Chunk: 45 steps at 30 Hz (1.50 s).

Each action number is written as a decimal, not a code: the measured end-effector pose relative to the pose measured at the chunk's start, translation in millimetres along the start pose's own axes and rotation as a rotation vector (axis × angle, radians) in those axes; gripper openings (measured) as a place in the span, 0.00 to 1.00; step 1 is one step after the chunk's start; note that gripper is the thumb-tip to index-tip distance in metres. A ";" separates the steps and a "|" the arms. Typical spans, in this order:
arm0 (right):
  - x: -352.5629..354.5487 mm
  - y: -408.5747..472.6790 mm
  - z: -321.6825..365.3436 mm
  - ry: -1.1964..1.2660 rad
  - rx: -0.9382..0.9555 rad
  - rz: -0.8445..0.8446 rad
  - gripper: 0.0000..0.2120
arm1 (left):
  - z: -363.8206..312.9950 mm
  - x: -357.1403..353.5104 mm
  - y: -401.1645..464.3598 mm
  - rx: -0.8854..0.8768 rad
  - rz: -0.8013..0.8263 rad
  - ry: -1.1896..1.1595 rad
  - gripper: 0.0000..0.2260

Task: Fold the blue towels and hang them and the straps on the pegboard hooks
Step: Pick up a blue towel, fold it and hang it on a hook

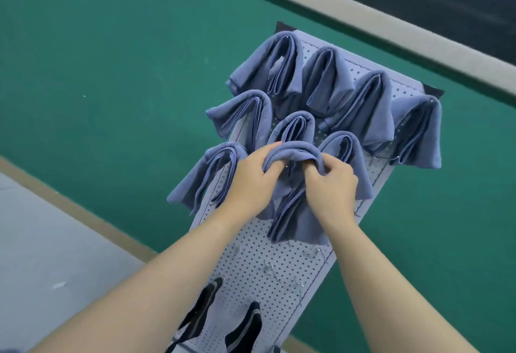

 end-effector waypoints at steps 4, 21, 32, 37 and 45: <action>-30.2 15.5 -12.7 -0.135 0.024 0.033 0.19 | 48.7 -9.0 12.7 0.128 0.070 0.048 0.12; -53.2 45.0 -45.1 -0.469 0.315 0.029 0.10 | 103.9 -43.2 26.9 0.231 -0.061 0.007 0.11; -80.2 28.3 -61.1 -0.552 0.246 0.088 0.07 | 121.8 -38.0 26.8 0.270 -0.109 0.158 0.13; -88.5 3.7 -69.9 -0.373 0.091 0.054 0.14 | 138.7 -39.4 0.5 0.301 0.003 0.264 0.06; -88.8 -82.8 -119.5 -0.326 -0.159 0.165 0.13 | 139.8 -11.4 -28.5 0.435 0.044 0.310 0.08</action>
Point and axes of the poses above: each hand's wrist, its own y-axis towards the middle knuckle, its own x-axis out of the back of the hand, z = x × y, the point moved 3 cm from there along y, towards the middle knuckle, and after that the axes turned 12 degrees about -z, right-handed, at the moved point
